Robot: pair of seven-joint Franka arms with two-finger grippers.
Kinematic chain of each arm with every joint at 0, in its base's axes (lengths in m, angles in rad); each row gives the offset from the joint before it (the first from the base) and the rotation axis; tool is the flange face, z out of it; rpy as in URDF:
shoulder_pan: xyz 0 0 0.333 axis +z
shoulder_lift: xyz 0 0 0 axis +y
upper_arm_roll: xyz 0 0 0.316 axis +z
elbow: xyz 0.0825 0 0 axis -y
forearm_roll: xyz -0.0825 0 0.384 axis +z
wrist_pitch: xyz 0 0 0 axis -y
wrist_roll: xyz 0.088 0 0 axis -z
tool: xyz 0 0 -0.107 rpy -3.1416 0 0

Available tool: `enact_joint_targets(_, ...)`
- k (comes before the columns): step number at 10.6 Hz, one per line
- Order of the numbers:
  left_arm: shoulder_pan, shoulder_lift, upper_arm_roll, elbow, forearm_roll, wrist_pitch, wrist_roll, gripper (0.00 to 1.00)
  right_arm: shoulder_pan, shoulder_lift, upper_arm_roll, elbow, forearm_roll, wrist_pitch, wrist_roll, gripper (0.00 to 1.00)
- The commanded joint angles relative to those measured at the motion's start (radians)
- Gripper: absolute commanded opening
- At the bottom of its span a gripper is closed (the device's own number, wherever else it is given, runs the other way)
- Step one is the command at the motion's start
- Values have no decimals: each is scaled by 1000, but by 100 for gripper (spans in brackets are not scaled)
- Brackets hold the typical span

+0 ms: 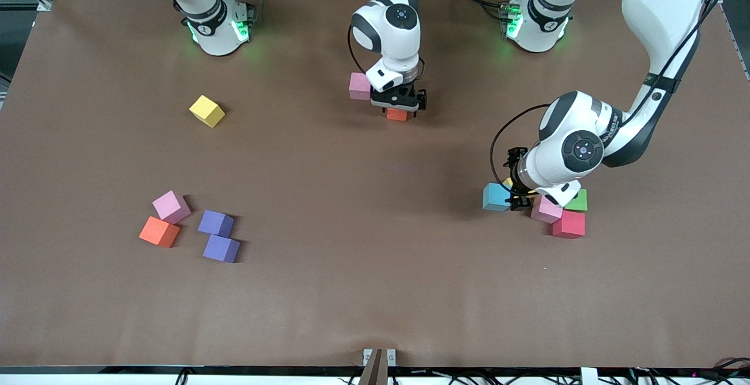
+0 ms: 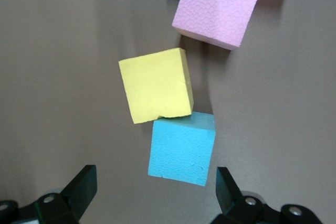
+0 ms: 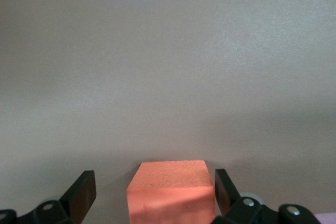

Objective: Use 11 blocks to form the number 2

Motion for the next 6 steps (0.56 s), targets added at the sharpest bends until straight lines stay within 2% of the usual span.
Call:
enact_joint_targets(1,7,2,-3,-49,58,80,-27,100,-15,5,0,11,-14,2,-8,100)
enact_joint_targets(3,9,25,-3,-63,102,117,-30,100,-65,2,-6,12,-16,1,-112,100)
enact_joint_targets(6,9,39,-3,-63,128,146,-30,100,-250,-12,-47,27,1,-5,-542,100)
